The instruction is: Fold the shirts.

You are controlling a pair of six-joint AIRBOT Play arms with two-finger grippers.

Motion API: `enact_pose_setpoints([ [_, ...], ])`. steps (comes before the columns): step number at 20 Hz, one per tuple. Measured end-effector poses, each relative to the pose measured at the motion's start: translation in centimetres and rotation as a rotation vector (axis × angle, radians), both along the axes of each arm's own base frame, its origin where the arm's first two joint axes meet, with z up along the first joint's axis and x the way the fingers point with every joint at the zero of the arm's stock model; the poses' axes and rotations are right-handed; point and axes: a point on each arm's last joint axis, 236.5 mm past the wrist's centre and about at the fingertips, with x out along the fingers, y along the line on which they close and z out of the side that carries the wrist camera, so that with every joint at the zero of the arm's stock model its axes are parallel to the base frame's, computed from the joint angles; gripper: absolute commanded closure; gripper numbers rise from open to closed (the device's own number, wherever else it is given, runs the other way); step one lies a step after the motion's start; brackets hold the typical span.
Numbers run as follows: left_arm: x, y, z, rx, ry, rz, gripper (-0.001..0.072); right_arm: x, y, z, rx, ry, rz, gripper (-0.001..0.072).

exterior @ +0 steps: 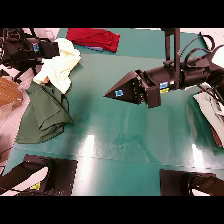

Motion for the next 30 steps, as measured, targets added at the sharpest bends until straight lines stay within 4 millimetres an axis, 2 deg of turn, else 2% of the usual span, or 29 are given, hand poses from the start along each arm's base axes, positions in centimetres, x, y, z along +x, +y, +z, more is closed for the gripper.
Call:
enact_pose_setpoints([
  [3, 0.0, 0.0, 0.0, 0.0, 0.0, 0.0, 0.0674, 0.9, 0.3, 0.5, 0.021, 0.001, -0.04, 0.0687],
  [9, 0.0, 0.0, 0.0, 0.0, 0.002, 0.0, 0.0674, 3.1, 1.0, 3.0, 0.125, 0.038, -0.141, 0.0686],
  [14, -0.5, -0.2, -0.7, -0.006, 0.037, -0.007, 0.0674, 4.6, 1.2, 4.0, 0.166, 0.051, -0.205, 0.0685],
  [15, -1.0, -0.1, -1.7, -0.003, 0.085, -0.001, 0.0674, 4.8, 1.2, 4.2, 0.171, 0.052, -0.212, 0.067],
  [16, -1.9, 0.8, -3.6, 0.024, 0.168, 0.024, 0.0672, 4.8, 1.2, 4.2, 0.172, 0.054, -0.214, 0.0562],
  [17, -3.1, 2.3, -6.2, 0.066, 0.269, 0.067, 0.0553, 4.9, 1.2, 4.1, 0.172, 0.056, -0.215, 0.0393],
  [18, -4.6, 4.4, -8.8, 0.116, 0.373, 0.119, 0.0153, 5.1, 1.3, 3.9, 0.169, 0.06, -0.216, 0.0214],
  [19, -6.3, 6.8, -11.6, 0.159, 0.483, 0.178, -0.0012, 5.3, 1.4, 3.6, 0.165, 0.066, -0.215, 0.0107],
  [21, -10.3, 11.1, -16.3, 0.195, 0.682, 0.293, -0.0013, 5.5, 1.6, 2.8, 0.151, 0.095, -0.204, 0.0086],
  [23, -13.6, 14.2, -19.6, 0.179, 0.815, 0.391, -0.0013, 5.5, 1.9, 1.8, 0.131, 0.128, -0.184, 0.0086],
  [24, -14.5, 15.2, -20.6, 0.161, 0.847, 0.426, -0.0013, 5.4, 2.1, 1.4, 0.121, 0.141, -0.172, 0.0086],
  [27, -15.3, 17.3, -22.5, 0.097, 0.858, 0.503, -0.0013, 4.9, 2.2, 0.6, 0.102, 0.166, -0.138, 0.0086],
  [30, -14.9, 17.1, -25.2, 0.02, 0.879, 0.502, -0.0013, 4.6, 2.3, 0.3, 0.097, 0.177, -0.119, 0.0086],
])
